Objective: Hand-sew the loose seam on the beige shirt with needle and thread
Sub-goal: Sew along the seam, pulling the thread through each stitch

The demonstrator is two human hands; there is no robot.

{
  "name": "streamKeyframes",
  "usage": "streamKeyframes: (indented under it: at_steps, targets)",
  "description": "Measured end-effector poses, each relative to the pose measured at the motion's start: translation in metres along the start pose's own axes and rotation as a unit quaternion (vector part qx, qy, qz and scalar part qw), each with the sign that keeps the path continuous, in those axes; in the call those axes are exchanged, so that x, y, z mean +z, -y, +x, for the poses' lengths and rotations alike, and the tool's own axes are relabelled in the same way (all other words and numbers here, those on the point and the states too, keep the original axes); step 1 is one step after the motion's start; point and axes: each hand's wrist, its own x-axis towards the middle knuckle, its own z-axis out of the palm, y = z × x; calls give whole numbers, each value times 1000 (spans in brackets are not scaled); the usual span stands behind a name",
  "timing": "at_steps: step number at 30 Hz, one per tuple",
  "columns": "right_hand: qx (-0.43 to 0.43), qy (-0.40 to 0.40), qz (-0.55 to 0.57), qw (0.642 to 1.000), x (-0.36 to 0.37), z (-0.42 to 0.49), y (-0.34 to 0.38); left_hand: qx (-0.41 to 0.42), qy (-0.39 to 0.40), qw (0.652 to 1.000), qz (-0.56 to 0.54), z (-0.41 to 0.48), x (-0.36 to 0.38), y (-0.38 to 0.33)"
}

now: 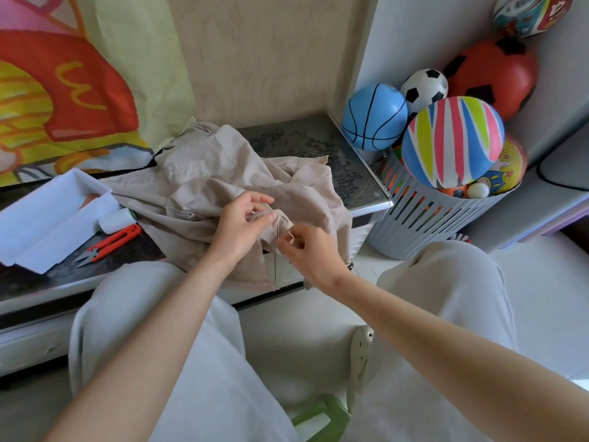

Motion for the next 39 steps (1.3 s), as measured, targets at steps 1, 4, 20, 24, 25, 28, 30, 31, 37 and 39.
streamKeyframes:
  at_steps: [1, 4, 20, 24, 25, 28, 30, 31, 37, 39]
  targets:
    - [-10, 13, -20, 1000, 1, -5, -2, -1, -1, 1000, -1, 0, 0, 0]
    - [-41, 54, -80, 994, 3, -18, -9, -5, -4, 1000, -10, 0, -1, 0]
    - [-38, 0, -23, 999, -14, -16, -11, -11, 25, 1000, -5, -3, 0, 0]
    - [6, 7, 23, 1000, -27, 2, -2, -18, 66, 998, -9, -6, 0, -2]
    - [11, 31, 15, 999, -29, 6, -1, -22, 81, 996, -9, -6, 0, -3]
    - [-4, 61, 2, 998, -32, 15, -2, -31, 114, 993, 2, -8, 0, -5]
    - [-14, 55, -43, 998, -32, 19, -5, -38, 113, 992, 50, -9, -1, -3]
    - [-10, 51, -53, 997, -33, 21, -7, -41, 107, 990, 80, -9, -2, -1]
    - [38, 23, -40, 998, -41, 33, -18, -75, 60, 980, 176, -7, -11, 4]
    - [43, 8, -43, 998, -44, 36, -21, -92, 38, 980, 171, -7, -14, 1]
